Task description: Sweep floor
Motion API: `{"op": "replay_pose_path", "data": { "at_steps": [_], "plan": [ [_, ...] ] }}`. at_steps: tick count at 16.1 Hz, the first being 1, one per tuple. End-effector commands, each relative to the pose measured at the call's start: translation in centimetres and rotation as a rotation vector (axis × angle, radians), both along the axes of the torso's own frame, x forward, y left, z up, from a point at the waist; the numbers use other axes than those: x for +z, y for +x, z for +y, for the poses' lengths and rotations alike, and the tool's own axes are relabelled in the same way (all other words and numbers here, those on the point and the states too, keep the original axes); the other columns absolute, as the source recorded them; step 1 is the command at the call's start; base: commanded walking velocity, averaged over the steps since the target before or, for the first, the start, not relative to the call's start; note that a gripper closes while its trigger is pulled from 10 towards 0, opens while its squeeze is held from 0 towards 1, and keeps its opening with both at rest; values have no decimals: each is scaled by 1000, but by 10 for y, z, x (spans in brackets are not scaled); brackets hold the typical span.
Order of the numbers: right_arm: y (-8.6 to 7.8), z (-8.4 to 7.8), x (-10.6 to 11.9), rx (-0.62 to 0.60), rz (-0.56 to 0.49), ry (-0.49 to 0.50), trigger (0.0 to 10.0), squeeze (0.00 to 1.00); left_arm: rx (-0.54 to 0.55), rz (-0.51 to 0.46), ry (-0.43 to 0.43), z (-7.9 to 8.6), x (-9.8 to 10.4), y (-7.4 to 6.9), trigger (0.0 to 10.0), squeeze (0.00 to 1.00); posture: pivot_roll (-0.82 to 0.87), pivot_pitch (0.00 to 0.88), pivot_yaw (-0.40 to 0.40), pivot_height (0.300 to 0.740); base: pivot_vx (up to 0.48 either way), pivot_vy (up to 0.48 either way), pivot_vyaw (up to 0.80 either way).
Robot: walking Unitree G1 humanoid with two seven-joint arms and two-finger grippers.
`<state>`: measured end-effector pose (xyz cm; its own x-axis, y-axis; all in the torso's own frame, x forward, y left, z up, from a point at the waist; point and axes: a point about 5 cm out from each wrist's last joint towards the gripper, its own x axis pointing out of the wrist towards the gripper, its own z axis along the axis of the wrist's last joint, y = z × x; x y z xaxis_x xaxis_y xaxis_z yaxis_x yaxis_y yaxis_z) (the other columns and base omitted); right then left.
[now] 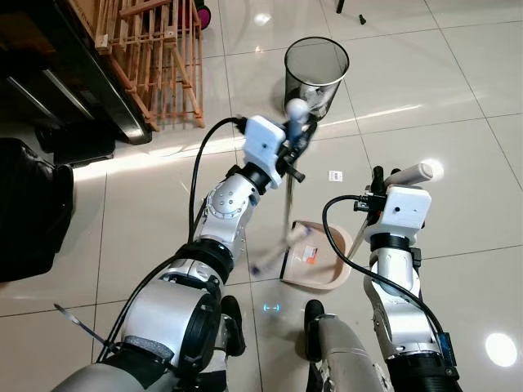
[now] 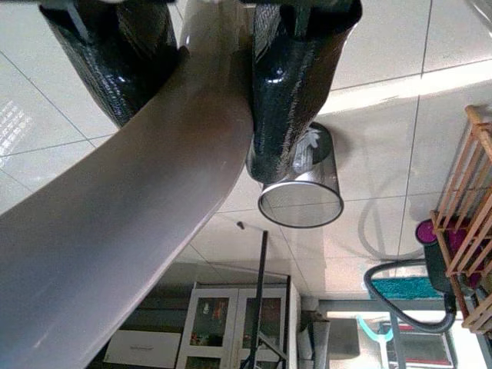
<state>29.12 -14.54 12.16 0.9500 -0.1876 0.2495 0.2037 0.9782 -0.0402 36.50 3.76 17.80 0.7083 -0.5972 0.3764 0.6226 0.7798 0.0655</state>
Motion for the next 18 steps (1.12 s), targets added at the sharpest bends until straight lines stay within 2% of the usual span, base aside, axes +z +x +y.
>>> {"op": "replay_pose_path", "data": {
  "at_steps": [1, 4, 5, 6, 7, 8, 10, 11, 12, 13, 14, 16, 17, 18],
  "plan": [
    [-6, 6, -20, 28, 107, 20, 10000, 0, -18, 80, -78, -7, -6, -1, 10000, 0, -111, 399, 76, 740, 0, 0, 0],
    [-6, 5, -20, 27, 105, 22, 10000, 0, -60, 55, -130, -16, 4, -2, 10000, 0, -108, 388, 71, 740, 0, 0, 0],
    [-8, 4, -22, 26, 112, 23, 10000, 0, -129, -25, -141, -23, 20, -5, 10000, 0, -97, 377, 70, 740, 0, 0, 0],
    [-8, 4, -23, 25, 116, 24, 10000, 0, -157, -69, -127, -24, 27, -5, 10000, 0, -90, 383, 72, 740, 0, 0, 0],
    [-8, 4, -25, 24, 123, 26, 10000, 0, -182, -150, -98, -18, 40, -5, 10000, 0, -82, 387, 73, 740, 0, 0, 0],
    [-8, 5, -26, 24, 127, 28, 10000, 0, -193, -186, -98, -11, 47, -4, 10000, 0, -77, 377, 71, 740, 0, 0, 0],
    [-9, 5, -27, 26, 128, 30, 10000, 0, -231, -236, -48, -6, 54, -6, 10000, 0, -75, 370, 72, 740, 0, 0, 0],
    [-8, 4, -28, 25, 131, 31, 10000, 0, -264, -291, -38, 1, 69, -9, 10000, 0, -52, 355, 75, 740, 0, 0, 0],
    [-8, 3, -29, 21, 132, 33, 10000, 0, -279, -311, -56, 6, 78, -11, 10000, 0, -48, 355, 74, 740, 0, 0, 0],
    [-8, 3, -29, 21, 132, 33, 10000, 0, -279, -311, -56, 6, 78, -11, 10000, 0, -48, 355, 74, 740, 0, 0, 0],
    [-7, -3, -32, 3, 138, 34, 10000, 0, -288, -328, -88, 21, 96, -15, 10000, 0, -20, 353, 75, 740, 0, 0, 0],
    [-7, -7, -34, -11, 142, 31, 10000, 0, -272, -335, -70, 34, 101, -21, 10000, 0, -6, 337, 76, 740, 0, 0, 0],
    [-9, -14, -32, -42, 130, 44, 10000, 0, -159, -287, -13, 51, 89, -24, 10000, 0, 5, 283, 72, 740, 0, 0, 0],
    [-9, -18, -29, -60, 116, 55, 10000, 0, -54, -217, 22, 60, 78, -22, 10000, 0, 7, 291, 71, 740, 0, 0, 0]
  ]
}}
